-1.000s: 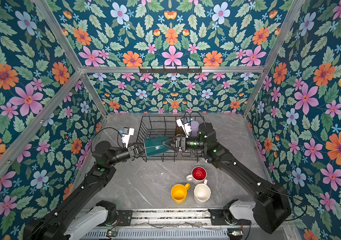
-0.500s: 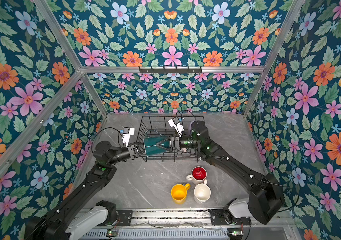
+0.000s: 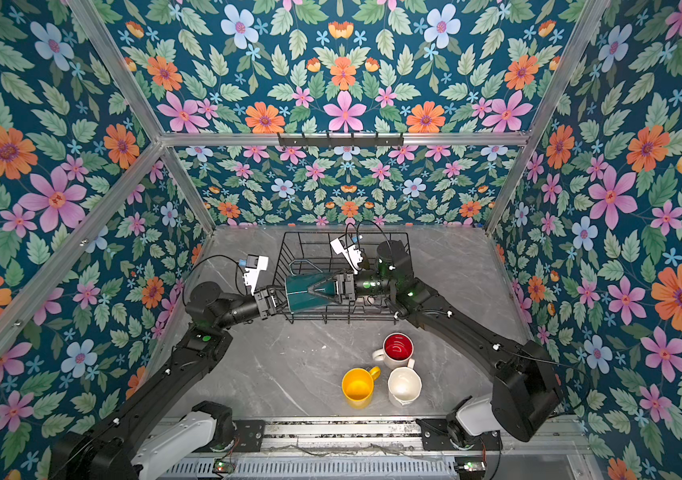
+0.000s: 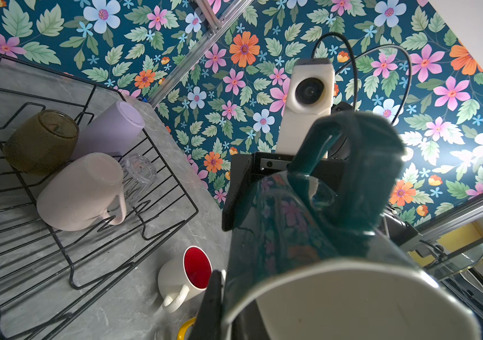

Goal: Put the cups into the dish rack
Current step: 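Grasp the green mug's closed end with the right gripper, holding with left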

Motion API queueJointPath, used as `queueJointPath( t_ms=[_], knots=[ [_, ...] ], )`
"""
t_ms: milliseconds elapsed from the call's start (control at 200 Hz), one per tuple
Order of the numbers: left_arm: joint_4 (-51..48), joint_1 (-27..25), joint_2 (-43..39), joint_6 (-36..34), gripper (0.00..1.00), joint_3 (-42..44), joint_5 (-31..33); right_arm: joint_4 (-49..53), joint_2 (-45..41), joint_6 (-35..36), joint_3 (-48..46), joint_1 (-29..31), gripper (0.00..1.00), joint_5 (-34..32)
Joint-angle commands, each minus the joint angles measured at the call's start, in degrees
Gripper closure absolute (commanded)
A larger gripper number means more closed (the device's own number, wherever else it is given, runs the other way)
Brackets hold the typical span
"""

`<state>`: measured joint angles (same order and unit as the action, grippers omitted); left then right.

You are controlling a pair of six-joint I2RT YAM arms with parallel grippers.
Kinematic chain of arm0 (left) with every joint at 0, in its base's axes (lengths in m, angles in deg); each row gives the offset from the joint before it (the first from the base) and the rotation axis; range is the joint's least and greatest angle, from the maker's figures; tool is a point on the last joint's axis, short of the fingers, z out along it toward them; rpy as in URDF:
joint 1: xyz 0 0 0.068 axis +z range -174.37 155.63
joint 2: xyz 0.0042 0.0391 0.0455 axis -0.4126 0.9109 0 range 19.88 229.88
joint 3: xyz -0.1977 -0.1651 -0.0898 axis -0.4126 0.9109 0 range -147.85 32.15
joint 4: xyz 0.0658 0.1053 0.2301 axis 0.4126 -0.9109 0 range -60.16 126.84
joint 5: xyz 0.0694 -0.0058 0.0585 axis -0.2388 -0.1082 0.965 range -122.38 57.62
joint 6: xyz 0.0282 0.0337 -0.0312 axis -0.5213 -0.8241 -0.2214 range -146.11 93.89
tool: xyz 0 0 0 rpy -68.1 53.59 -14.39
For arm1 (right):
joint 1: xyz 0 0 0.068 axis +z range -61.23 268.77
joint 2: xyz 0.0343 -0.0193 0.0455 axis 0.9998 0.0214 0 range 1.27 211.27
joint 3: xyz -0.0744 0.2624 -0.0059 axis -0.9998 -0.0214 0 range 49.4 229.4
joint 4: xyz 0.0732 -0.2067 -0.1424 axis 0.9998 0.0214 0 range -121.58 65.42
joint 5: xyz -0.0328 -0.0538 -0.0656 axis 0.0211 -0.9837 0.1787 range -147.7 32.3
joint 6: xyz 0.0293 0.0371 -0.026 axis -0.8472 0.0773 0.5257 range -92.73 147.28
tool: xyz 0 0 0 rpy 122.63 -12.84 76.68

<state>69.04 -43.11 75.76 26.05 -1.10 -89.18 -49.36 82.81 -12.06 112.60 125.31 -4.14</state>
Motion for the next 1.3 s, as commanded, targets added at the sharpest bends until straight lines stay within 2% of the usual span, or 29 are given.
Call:
queueJointPath(
  t_ms=[0,225,340,435,725,910,960,1010,1080,1190,1295],
  knots=[
    [8.0,-0.2,-0.2,1.1,1.0,-0.7,-2.6,0.5,0.4,0.4,0.2,0.7,0.32,0.3],
    [8.2,-0.2,0.4,1.3,1.0,-0.9,-2.6,1.5,0.2,0.8,0.2,0.7,0.58,0.5],
    [8.5,-0.2,0.7,1.4,1.0,-1.3,-2.9,2.3,0.0,1.3,0.4,0.8,0.78,0.9],
    [8.6,-0.2,1.0,1.3,1.0,-1.5,-3.3,2.6,-0.1,1.4,0.4,0.8,1.0,0.8],
    [8.1,-0.2,1.8,1.1,1.0,-2.0,-3.1,3.9,-1.6,1.3,0.7,0.7,1.0,-1.9],
    [5.2,-0.1,1.5,-0.6,0.9,-2.4,-2.2,6.6,-3.7,1.9,1.3,0.6,1.0,-5.7],
    [4.7,0.1,1.4,-0.9,0.86,-2.5,-2.0,7.1,-4.1,1.9,1.4,0.7,1.0,-6.5],
    [4.2,0.1,1.4,-1.0,0.77,-2.6,-1.9,7.9,-4.5,1.9,1.7,0.6,1.0,-7.3],
    [3.6,0.2,1.2,-1.4,0.53,-2.7,-1.7,9.0,-5.0,2.1,2.1,0.6,1.0,-8.1],
    [1.2,0.4,0.2,-2.9,0.29,-2.8,-1.1,12.2,-7.0,3.5,3.0,0.6,1.0,-10.1],
    [-5.0,0.5,-1.8,-7.3,0.15,-3.4,1.0,18.3,-9.8,6.3,4.8,0.6,1.0,-13.9]
  ],
)
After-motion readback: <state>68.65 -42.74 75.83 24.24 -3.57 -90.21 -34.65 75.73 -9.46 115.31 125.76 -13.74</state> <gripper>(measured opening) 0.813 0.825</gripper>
